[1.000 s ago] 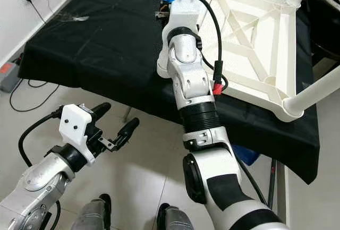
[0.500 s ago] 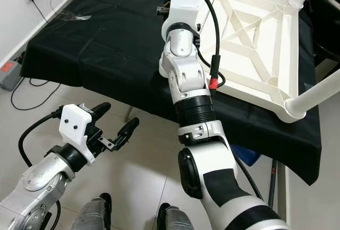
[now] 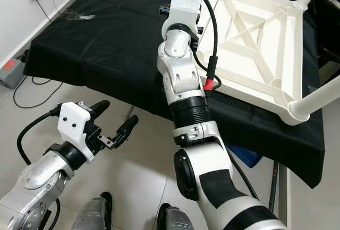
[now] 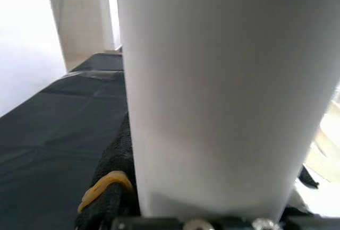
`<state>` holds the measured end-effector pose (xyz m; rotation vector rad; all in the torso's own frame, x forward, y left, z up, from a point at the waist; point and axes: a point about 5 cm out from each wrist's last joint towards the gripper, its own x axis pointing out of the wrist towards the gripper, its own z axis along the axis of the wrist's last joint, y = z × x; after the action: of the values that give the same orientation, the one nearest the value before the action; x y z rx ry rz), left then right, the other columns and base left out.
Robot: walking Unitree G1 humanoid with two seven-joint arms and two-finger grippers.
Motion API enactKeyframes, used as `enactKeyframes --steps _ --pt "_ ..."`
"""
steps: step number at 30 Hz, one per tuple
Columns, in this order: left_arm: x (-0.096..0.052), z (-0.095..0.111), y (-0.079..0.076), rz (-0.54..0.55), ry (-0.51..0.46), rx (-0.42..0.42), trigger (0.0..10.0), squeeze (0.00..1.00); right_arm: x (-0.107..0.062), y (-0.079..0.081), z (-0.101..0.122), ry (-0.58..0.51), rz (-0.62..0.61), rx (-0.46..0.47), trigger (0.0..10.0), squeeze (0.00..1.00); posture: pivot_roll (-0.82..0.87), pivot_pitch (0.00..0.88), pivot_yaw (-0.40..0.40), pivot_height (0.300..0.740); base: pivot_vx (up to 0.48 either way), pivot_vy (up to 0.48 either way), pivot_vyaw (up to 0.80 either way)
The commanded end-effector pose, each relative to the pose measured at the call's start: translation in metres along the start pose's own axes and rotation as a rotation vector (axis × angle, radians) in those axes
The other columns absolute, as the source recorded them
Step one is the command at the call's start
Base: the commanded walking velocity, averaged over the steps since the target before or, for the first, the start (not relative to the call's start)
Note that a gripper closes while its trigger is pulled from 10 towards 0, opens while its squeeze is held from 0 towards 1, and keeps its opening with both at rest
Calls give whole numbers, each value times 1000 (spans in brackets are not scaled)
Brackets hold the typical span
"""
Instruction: Building children table
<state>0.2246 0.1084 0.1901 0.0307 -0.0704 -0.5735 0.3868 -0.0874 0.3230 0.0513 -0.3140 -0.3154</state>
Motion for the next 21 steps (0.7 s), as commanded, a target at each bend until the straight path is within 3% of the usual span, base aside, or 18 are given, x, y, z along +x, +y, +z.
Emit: enactKeyframes --steps 1,15,21 --pt "-1 -5 1 4 22 1 10000 0 -2 -29 -52 190 -182 -108 10000 0 171 294 -115 740 0 0 0" --pt "0 -4 1 5 17 1 10000 0 -12 -35 -58 238 -445 -120 10000 0 170 295 -122 740 0 0 0" --pt "0 -4 1 6 15 1 10000 0 -11 -48 -59 261 -577 -132 10000 0 167 293 -126 740 0 0 0"
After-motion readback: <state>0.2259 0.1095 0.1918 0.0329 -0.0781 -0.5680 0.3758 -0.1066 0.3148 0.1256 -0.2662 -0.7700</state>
